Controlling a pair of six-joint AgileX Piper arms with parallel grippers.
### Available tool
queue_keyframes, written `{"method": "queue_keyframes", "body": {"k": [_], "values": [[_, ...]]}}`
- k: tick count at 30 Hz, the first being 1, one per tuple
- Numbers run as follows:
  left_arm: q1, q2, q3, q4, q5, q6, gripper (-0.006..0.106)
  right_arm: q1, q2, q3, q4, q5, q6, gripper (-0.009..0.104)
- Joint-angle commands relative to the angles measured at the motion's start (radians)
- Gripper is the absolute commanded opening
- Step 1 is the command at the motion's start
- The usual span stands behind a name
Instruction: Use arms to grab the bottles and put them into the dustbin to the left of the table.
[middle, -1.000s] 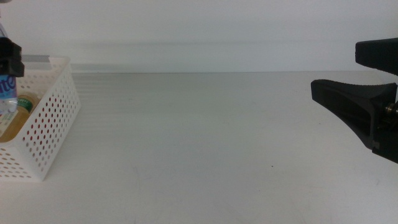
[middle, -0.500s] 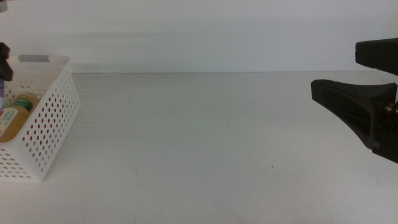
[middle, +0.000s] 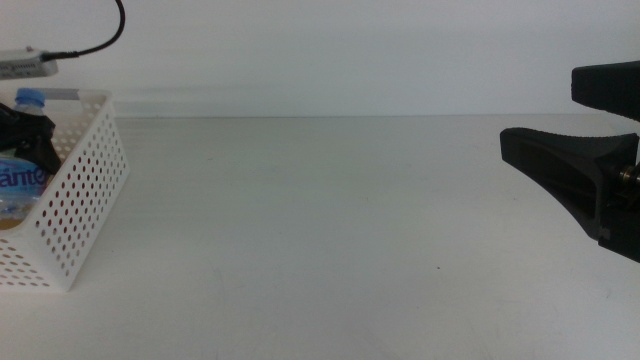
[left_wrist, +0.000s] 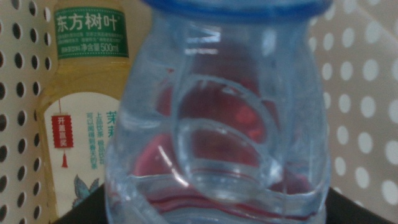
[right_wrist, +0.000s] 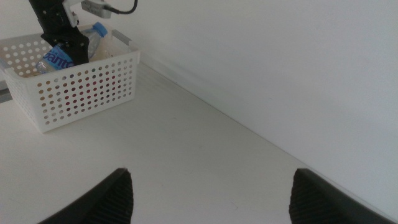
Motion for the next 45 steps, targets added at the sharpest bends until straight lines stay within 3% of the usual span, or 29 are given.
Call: {"method": "queue_keyframes", "body": {"k": [1,8,12,24,37,45], "values": [[-0.001,-0.061,-0.042,-0.03,-0.037,0.01,-0.005,0.003,-0.002,-0.024,-0.008,-0.07,-0.009,0.066],[-0.001,-0.061,-0.042,-0.03,-0.042,0.021,-0.001,0.003,-0.002,-0.024,-0.008,-0.07,-0.009,0.066],[-0.001,-0.059,-0.042,-0.032,-0.042,0.038,0.013,0.003,-0.002,-0.024,-0.008,-0.07,-0.009,0.066],[-0.002,-0.059,-0.042,-0.028,-0.055,0.09,0.09,0.003,-0.002,-0.024,-0.008,-0.07,-0.009,0.066],[-0.013,-0.117,-0.042,-0.148,-0.052,0.102,0.09,0.003,-0.002,-0.024,-0.008,-0.07,-0.009,0.066],[-0.128,-0.24,-0.038,-0.1,-0.021,0.037,0.08,0.003,-0.002,-0.024,-0.008,-0.07,-0.009,0.066]]}}
